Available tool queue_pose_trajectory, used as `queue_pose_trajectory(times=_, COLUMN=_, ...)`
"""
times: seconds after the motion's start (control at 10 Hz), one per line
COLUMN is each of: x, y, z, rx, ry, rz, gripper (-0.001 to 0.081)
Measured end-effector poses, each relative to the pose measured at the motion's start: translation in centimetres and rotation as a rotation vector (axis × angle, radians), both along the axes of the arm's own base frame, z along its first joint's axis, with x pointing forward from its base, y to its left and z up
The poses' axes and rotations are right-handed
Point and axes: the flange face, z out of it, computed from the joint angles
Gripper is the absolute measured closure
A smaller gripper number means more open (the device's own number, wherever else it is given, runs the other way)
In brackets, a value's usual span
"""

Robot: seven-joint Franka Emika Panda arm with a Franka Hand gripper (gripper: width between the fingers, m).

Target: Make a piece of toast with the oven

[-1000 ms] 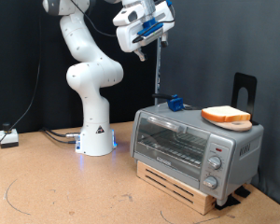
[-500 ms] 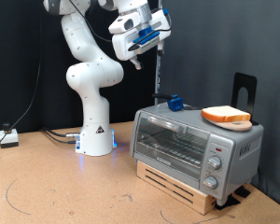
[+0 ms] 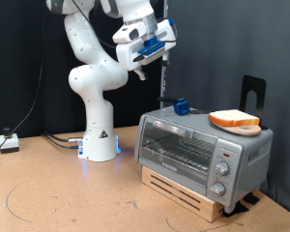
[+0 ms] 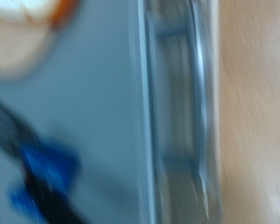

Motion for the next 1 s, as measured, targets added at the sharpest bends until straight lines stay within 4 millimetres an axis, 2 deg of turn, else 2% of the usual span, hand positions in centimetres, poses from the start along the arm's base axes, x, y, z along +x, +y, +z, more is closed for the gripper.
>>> queue_pose_trajectory(times=0.2, x=0.4, y=0.6, z=-0.3, rx=0.121, ry=-0.165, rz=-0.059, gripper=-0.0001)
queue_pose_trajectory(times=0.3, x=0.3, y=0.6, z=-1.7, rx=0.127, ry=-0.161, rz=-0.074, gripper=-0.0001)
queue_pose_trajectory(times=0.6, x=0.2, y=-0.1, z=-6.6, rx=0.094, ry=-0.042, rz=-0.096, gripper=-0.0001)
queue_pose_trajectory(times=0.8, x=0.4, y=-0.3, z=-7.2, rx=0.088, ry=-0.028, rz=-0.103, gripper=-0.0001)
queue_pose_trajectory(times=1.0, x=-0.4, y=-0.2, z=-7.9, rx=0.153, ry=0.060, rz=-0.019, gripper=-0.0001)
